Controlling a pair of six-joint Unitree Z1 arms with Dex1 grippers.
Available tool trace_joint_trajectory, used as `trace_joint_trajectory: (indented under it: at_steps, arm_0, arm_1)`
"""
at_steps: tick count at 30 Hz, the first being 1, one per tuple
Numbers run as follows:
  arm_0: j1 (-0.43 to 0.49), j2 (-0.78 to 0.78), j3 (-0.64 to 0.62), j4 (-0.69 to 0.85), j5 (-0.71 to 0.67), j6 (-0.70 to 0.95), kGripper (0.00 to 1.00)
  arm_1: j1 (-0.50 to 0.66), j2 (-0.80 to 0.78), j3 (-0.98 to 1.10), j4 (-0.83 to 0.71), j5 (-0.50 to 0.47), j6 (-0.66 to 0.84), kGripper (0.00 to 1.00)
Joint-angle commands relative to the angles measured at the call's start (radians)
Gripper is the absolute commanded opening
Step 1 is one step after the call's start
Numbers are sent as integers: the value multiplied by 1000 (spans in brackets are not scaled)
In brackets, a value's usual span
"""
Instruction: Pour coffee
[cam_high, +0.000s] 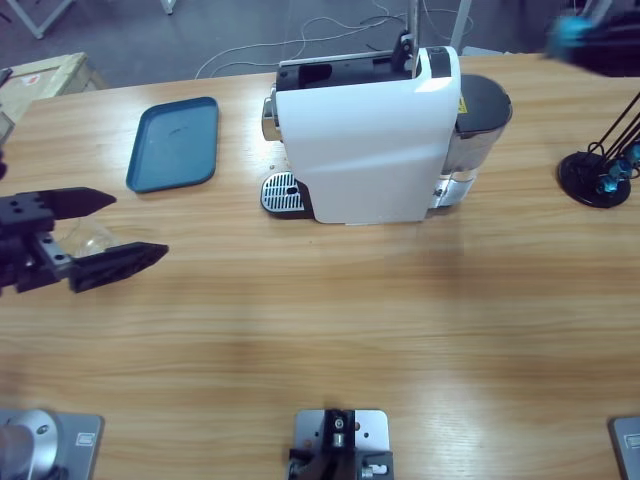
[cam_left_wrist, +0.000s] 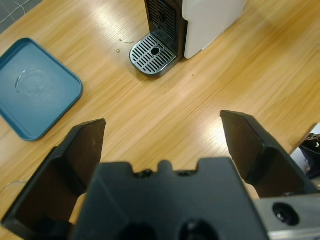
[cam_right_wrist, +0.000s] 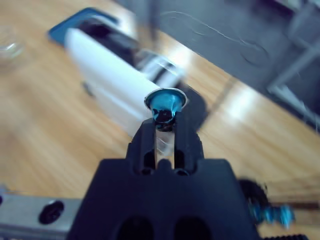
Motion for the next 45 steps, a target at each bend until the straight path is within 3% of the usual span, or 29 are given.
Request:
trace_joint_trajectory:
  at_steps: [1, 10, 20, 36, 37, 38, 41, 42, 45]
  arm_0:
    - [-6, -83, 23, 51, -8, 3, 1000]
    - [-6, -100, 21, 57, -8, 3, 996]
    - [-6, -62, 20, 52, -23, 1, 996]
    - [-6, -36, 29, 46, -24, 0, 996]
    - [-6, -37, 29, 46, -25, 0, 996]
    - [-6, -37, 30, 46, -25, 0, 996]
    - [-6, -39, 35, 46, -24, -2, 996]
    - [-6, -39, 35, 46, -25, -2, 996]
    - [-6, -35, 39, 45, -25, -2, 996]
  arm_1:
    - [117, 356, -312, 81, 128, -152, 0]
    - [106, 546, -459, 86, 158, -256, 0]
    - [-9, 611, -476, 43, 190, -270, 0]
    - [-14, 664, -497, 36, 202, -242, 11]
    - [-14, 664, -497, 36, 195, -226, 320]
    - [-14, 661, -497, 36, 192, -214, 527]
    - [-13, 639, -501, 36, 167, -210, 943]
    - [-8, 627, -503, 36, 156, -204, 992]
    - [13, 582, -506, 36, 166, -150, 1000]
